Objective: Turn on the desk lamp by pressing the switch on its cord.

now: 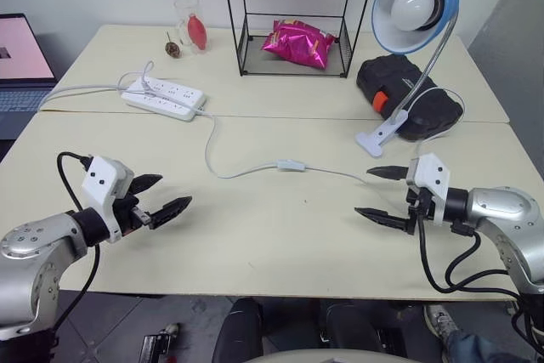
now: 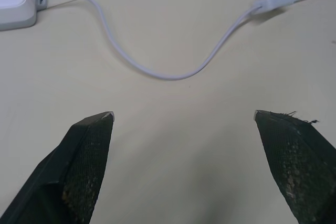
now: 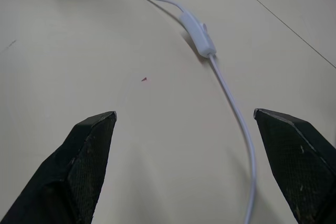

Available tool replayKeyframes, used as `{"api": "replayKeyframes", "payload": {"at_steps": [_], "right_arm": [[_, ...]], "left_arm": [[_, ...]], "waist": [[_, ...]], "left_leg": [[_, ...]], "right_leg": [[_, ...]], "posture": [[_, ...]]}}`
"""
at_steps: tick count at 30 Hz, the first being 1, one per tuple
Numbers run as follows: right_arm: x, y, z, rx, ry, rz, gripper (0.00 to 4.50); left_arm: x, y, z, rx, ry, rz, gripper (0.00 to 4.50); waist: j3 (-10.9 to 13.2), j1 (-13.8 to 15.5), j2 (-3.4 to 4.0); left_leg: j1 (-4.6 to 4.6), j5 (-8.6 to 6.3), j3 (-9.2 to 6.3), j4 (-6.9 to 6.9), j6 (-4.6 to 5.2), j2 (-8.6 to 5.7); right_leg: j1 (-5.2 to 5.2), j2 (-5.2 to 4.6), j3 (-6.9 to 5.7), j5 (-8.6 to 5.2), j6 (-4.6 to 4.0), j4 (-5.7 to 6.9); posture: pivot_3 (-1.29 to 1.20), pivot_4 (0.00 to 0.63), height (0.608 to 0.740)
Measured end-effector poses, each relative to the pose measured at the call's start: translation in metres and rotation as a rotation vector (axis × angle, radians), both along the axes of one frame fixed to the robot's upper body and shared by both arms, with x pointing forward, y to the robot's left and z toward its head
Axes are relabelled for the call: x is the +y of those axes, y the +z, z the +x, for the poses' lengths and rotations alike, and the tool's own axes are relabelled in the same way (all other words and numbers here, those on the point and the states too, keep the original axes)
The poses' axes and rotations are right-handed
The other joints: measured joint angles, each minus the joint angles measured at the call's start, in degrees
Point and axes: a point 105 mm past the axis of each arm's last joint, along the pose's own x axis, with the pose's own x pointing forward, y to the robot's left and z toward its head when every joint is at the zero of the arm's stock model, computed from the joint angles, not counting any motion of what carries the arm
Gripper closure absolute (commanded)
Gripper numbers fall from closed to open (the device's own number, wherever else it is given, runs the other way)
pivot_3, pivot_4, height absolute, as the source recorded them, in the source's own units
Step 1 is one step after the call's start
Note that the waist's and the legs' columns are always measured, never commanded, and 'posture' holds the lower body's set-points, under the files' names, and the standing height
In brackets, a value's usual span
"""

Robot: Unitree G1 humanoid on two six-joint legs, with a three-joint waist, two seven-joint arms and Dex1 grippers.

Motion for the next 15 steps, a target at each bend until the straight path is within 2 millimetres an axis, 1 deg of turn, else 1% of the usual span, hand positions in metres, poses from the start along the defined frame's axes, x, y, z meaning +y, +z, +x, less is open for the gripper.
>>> {"api": "replayKeyframes", "payload": {"at_steps": [5, 12, 15], "right_arm": [[0.0, 0.0, 0.0, -0.004, 0.005, 0.0, 0.12], [0.0, -0.001, 0.0, -0.002, 0.005, 0.0, 0.12], [0.0, -0.001, 0.0, -0.002, 0.005, -0.001, 0.12]], "left_arm": [[-0.004, 0.001, -0.002, 0.009, -0.019, -0.025, 0.01], [-0.007, 0.002, -0.001, 0.025, -0.025, -0.01, 0.01], [-0.012, 0.006, 0.0, -0.003, -0.044, -0.021, 0.01]], "waist": [[0.0, 0.0, 0.0], [0.0, 0.01, 0.0], [0.0, 0.02, 0.0]], "left_leg": [[-0.01, 0.0, 0.01, 0.0, 0.0, -0.01], [-0.01, 0.0, 0.01, 0.01, 0.0, -0.01], [-0.01, 0.0, 0.01, 0.01, 0.0, 0.0]], "right_leg": [[0.0, 0.0, 0.0, 0.0, 0.0, -0.02], [0.0, 0.0, 0.0, 0.0, 0.0, -0.02], [0.0, 0.0, 0.0, 0.0, 0.0, -0.03]], "posture": [[0.0, 0.15, 0.74], [0.0, 0.15, 0.74], [0.0, 0.15, 0.74]]}}
